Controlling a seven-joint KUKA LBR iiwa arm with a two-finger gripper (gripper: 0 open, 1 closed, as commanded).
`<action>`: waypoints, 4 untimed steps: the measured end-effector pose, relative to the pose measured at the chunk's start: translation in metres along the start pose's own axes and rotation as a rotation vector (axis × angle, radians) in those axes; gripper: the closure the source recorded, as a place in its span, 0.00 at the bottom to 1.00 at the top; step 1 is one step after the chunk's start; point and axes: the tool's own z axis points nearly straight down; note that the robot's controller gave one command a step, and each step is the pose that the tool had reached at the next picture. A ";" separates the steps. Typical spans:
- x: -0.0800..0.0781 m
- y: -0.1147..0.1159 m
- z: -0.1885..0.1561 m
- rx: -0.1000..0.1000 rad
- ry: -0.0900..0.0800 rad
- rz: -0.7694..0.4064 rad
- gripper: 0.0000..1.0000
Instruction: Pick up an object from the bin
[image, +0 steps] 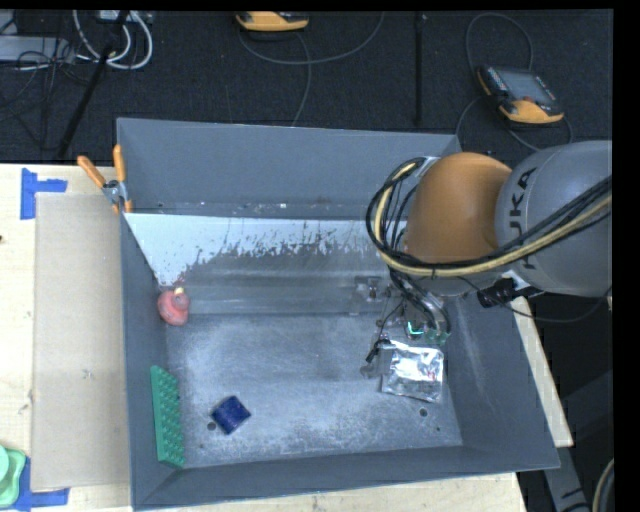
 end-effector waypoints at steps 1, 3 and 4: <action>0.008 -0.095 0.009 0.002 -0.006 -0.292 0.00; 0.015 -0.100 0.070 0.001 -0.008 -0.298 1.00; 0.015 -0.100 0.071 0.001 -0.009 -0.297 0.00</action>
Offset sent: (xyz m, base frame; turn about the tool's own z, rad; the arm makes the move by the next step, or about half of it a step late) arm -0.0073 -0.0933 -0.0087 -0.2959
